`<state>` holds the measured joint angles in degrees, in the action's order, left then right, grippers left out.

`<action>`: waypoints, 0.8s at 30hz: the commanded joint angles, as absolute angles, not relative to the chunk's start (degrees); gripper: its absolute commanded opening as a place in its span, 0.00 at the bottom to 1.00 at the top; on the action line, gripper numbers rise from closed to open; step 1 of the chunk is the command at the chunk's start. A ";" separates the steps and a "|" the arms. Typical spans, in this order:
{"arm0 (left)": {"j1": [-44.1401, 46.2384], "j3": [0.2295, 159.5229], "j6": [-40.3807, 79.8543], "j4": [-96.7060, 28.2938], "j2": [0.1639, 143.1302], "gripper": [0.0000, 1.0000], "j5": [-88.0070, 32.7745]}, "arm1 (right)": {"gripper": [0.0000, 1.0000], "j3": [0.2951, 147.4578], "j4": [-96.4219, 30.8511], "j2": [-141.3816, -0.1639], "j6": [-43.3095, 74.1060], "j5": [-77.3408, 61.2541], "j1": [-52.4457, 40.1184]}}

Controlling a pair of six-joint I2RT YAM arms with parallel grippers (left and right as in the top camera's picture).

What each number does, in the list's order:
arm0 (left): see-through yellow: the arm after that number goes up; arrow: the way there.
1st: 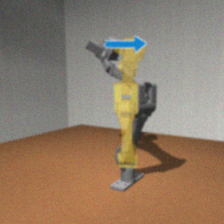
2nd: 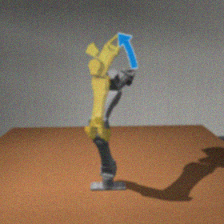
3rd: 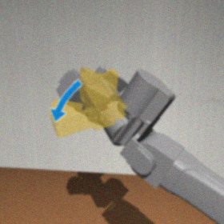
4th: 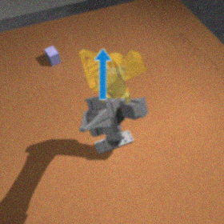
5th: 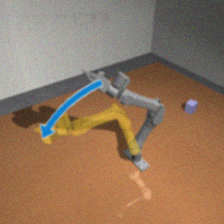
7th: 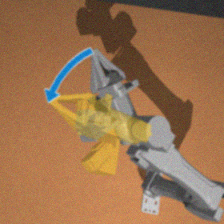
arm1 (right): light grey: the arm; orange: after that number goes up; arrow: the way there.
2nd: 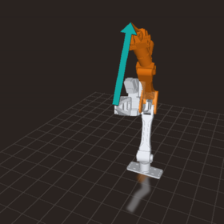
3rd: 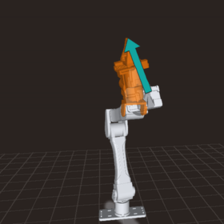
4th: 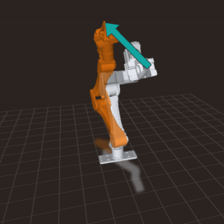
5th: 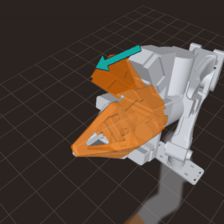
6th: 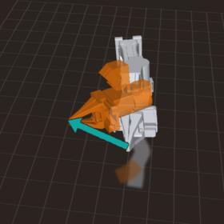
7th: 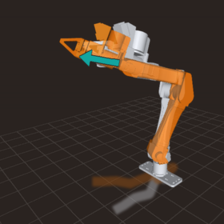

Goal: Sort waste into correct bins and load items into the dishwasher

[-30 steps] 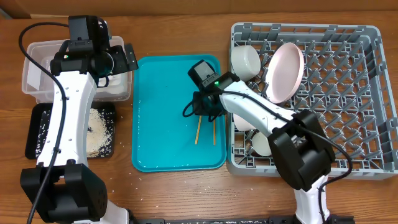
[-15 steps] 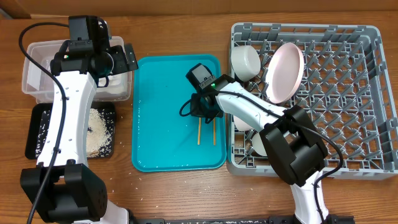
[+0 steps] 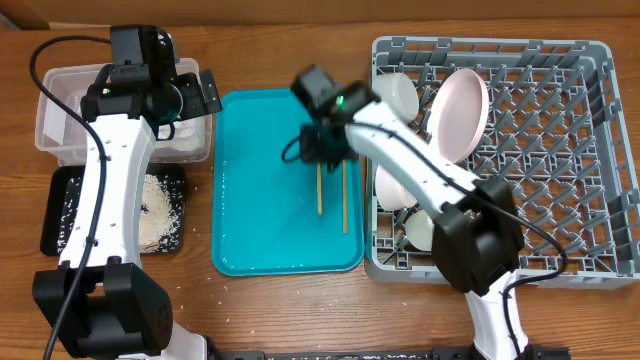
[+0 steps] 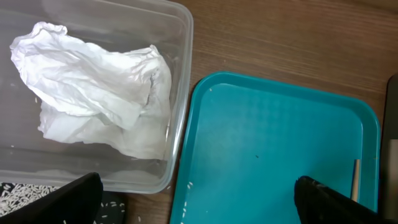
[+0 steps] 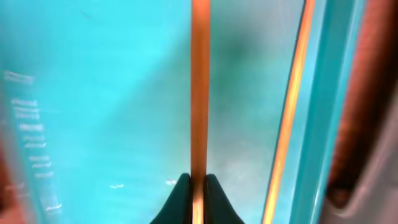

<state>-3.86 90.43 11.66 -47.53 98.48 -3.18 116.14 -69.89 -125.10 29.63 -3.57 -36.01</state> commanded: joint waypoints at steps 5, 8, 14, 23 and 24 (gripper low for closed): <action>-3.75 90.91 10.94 -47.33 98.13 1.00 -2.52 | 0.04 134.45 -86.08 -122.15 16.23 10.24 -27.40; -3.75 90.91 10.94 -47.33 98.13 1.00 -2.52 | 0.04 133.62 -89.23 -122.43 12.03 13.52 -22.83; -3.75 90.91 10.94 -47.33 98.13 1.00 -2.52 | 0.04 128.33 -89.01 -122.50 6.92 13.52 -16.10; -3.75 90.91 10.94 -47.33 98.13 1.00 -2.52 | 0.49 127.07 -88.12 -122.48 5.93 9.21 -13.50; -3.75 90.91 10.94 -47.33 98.13 1.00 -2.52 | 0.50 127.50 -87.96 -122.48 5.93 8.10 -14.09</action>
